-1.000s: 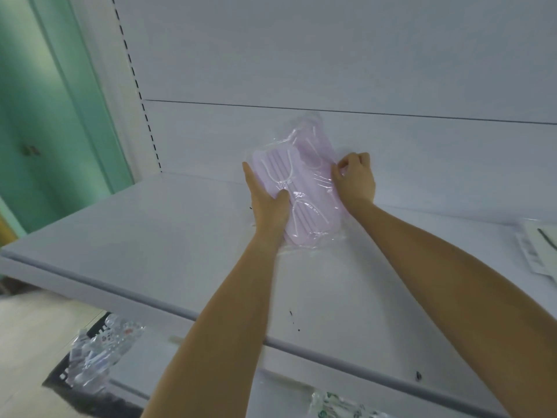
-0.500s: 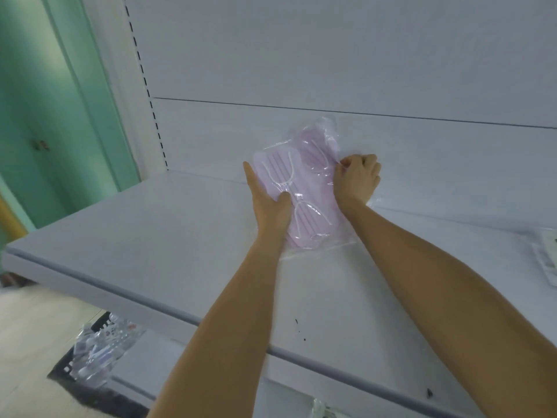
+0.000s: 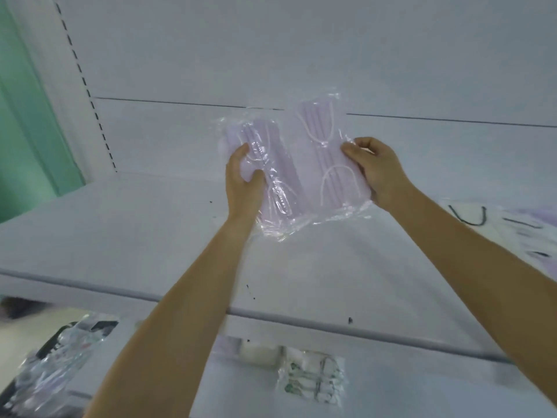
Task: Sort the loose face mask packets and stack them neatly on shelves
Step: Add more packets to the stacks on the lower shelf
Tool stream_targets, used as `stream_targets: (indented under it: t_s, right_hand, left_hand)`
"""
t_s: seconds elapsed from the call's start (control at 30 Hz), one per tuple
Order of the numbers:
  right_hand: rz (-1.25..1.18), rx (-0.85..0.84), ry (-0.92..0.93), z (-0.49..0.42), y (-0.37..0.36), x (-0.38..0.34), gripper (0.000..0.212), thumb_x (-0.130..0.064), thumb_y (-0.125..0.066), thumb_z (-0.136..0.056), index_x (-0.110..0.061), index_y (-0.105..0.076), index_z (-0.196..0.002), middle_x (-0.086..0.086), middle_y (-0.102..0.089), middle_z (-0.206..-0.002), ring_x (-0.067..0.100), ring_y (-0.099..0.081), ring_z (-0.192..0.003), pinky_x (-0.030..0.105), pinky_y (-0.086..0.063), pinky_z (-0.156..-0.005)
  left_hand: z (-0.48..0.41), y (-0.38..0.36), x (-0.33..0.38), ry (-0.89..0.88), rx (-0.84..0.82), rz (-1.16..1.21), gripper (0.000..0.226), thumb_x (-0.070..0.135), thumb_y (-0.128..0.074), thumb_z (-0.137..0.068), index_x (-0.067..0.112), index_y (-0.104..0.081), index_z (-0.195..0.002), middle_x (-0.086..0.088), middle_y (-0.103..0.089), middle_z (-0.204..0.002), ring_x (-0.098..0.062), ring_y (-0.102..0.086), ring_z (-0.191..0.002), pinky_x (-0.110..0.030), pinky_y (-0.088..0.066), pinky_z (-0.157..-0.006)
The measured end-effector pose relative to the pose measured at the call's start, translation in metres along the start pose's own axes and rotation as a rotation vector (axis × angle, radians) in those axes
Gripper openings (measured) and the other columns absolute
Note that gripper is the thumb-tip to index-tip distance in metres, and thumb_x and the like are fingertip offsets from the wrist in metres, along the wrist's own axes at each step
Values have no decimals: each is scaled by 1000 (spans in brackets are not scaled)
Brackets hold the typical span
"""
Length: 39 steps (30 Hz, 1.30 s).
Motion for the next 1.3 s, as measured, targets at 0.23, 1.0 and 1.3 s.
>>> stream_targets:
  t_s: [0.23, 1.0, 1.3]
  right_hand:
    - [201, 199, 93, 53, 25, -10, 20, -16, -68, -84, -23, -52, -74, -8, -50, -64, -6, -45, -44, 9, -38, -48]
    - [195, -438, -177, 357, -46, 65, 67, -11, -46, -96, -21, -8, -149, -19, -43, -121, -6, -55, -100, 5, -46, -72]
    - [248, -301, -458, 399, -121, 184, 61, 8, -45, -83, -9, -34, -141, 11, -48, -133, 26, -48, -120, 42, -44, -98]
  left_hand:
    - [57, -65, 51, 144, -381, 305, 30, 33, -39, -98, 14, -63, -101, -7, -65, -109, -22, -61, -106, -43, -44, -102]
    - [301, 125, 11, 301, -239, -125, 100, 7, -62, -84, 38, 8, -148, 5, -12, -157, -11, -30, -135, -23, -45, -93]
    - [351, 212, -101, 920, -340, -61, 40, -1, -48, -88, -1, -51, -127, -22, -61, -120, -34, -61, -106, -44, -48, -95]
Point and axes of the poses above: each hand's wrist, its own z-axis away from the middle knuckle, its own y-axis out of the back of the hand, x = y × z, the point moved 8 cm from there along -z, towards the middle knuckle
